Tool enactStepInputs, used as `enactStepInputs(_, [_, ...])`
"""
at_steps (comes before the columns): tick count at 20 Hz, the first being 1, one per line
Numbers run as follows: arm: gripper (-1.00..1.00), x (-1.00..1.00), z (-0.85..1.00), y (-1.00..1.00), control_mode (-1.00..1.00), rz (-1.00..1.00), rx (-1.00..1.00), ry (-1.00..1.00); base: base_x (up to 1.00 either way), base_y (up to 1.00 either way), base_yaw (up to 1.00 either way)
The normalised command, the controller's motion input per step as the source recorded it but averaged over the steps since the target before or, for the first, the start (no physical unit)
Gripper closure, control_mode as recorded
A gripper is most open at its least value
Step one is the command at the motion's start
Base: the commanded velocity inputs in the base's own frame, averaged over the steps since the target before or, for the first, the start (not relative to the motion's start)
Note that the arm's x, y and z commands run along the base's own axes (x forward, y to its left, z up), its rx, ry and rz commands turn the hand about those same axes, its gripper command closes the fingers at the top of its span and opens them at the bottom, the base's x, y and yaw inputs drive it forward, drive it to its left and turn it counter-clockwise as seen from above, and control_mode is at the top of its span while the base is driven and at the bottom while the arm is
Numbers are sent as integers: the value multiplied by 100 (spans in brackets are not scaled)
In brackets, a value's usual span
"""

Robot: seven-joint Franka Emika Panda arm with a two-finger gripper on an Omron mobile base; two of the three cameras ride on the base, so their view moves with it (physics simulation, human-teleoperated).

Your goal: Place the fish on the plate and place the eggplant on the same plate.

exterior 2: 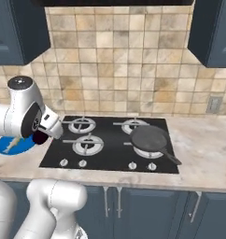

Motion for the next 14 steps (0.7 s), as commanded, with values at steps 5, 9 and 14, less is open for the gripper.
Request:
enactStepInputs(5, [100, 0, 0, 0, 100, 0, 0, 0, 4, 80, -25])
enactStepInputs(9, [100, 0, 0, 0, 100, 0, 0, 0, 0, 23, -10])
enactStepInputs(14, [100, 0, 0, 0, 100, 0, 0, 0, 0, 0, 0])
